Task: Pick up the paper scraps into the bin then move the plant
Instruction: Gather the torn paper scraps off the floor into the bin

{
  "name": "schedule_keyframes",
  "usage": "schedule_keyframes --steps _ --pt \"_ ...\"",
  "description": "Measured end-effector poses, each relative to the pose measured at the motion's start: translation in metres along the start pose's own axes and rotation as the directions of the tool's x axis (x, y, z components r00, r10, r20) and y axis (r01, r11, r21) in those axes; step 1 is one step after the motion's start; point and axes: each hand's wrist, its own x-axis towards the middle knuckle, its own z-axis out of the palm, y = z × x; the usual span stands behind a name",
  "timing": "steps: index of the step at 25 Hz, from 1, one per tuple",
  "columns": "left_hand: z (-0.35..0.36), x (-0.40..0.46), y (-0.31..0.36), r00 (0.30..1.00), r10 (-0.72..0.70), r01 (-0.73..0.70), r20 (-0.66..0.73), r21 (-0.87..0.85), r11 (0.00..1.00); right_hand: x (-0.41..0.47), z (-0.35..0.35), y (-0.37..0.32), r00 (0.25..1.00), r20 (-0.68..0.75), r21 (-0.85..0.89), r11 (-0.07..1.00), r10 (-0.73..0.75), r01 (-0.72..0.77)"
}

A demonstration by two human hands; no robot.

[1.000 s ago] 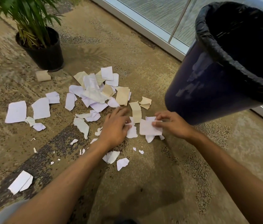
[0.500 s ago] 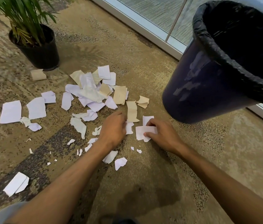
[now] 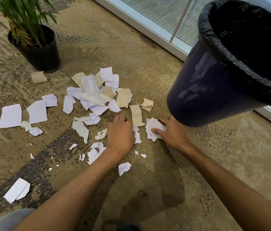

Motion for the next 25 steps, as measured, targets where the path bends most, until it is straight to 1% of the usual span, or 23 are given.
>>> schedule_keyframes --steps 3,5,7,9,12,14,15,17,18,19,20,21,22,23,25 --pt "0.0 -0.003 0.005 1.0 -0.027 0.027 0.01 -0.065 0.998 0.001 -0.001 -0.005 1.0 0.016 0.028 1.0 0.007 -0.008" --pt "-0.003 -0.004 0.004 0.997 -0.061 0.066 0.041 -0.143 0.988 0.002 0.002 -0.007 0.999 0.031 0.073 0.997 -0.011 0.008" --pt "-0.008 -0.001 -0.002 0.99 -0.107 0.127 0.097 -0.24 0.962 0.004 0.005 -0.01 0.999 0.047 0.176 0.984 -0.01 0.001" --pt "-0.015 0.005 -0.011 0.976 -0.158 0.198 0.147 -0.321 0.926 0.006 0.007 -0.011 0.997 0.066 0.309 0.95 0.029 -0.048" --pt "-0.029 0.021 -0.03 0.94 -0.306 0.342 0.153 -0.461 0.819 0.011 0.001 -0.01 0.992 0.112 0.482 0.87 0.061 -0.108" --pt "-0.035 0.028 -0.04 0.915 -0.369 0.394 0.16 -0.548 0.738 0.018 -0.008 -0.009 0.992 0.112 0.566 0.817 0.05 -0.105" --pt "-0.034 0.03 -0.041 0.913 -0.369 0.394 0.173 -0.607 0.69 0.023 -0.013 -0.01 0.994 0.103 0.606 0.789 0.046 -0.1" --pt "-0.032 0.029 -0.033 0.93 -0.312 0.348 0.194 -0.736 0.58 0.036 -0.02 -0.016 0.996 0.068 0.672 0.735 0.055 -0.087" --pt "-0.028 0.028 -0.027 0.943 -0.272 0.316 0.191 -0.77 0.554 0.044 -0.022 -0.019 0.997 0.046 0.687 0.723 0.064 -0.078" --pt "-0.023 0.027 -0.021 0.956 -0.242 0.28 0.165 -0.763 0.582 0.052 -0.023 -0.023 0.997 0.029 0.684 0.726 0.072 -0.072" --pt "-0.014 0.027 -0.017 0.966 -0.23 0.247 0.122 -0.706 0.664 0.06 -0.022 -0.026 0.997 0.021 0.665 0.743 0.072 -0.068" --pt "-0.006 0.027 -0.014 0.972 -0.222 0.222 0.076 -0.611 0.76 0.067 -0.021 -0.029 0.998 0.014 0.628 0.776 0.062 -0.057" --pt "-0.001 0.027 -0.012 0.977 -0.21 0.2 0.04 -0.517 0.832 0.072 -0.019 -0.031 0.999 0.006 0.574 0.818 0.039 -0.035" --pt "0.004 0.027 -0.011 0.98 -0.196 0.182 0.015 -0.447 0.876 0.077 -0.017 -0.033 1.0 0.002 0.51 0.86 0.006 -0.006" --pt "0.012 0.027 -0.009 0.984 -0.175 0.153 -0.019 -0.393 0.907 0.082 -0.013 -0.035 0.999 0.014 0.41 0.912 -0.037 0.028"
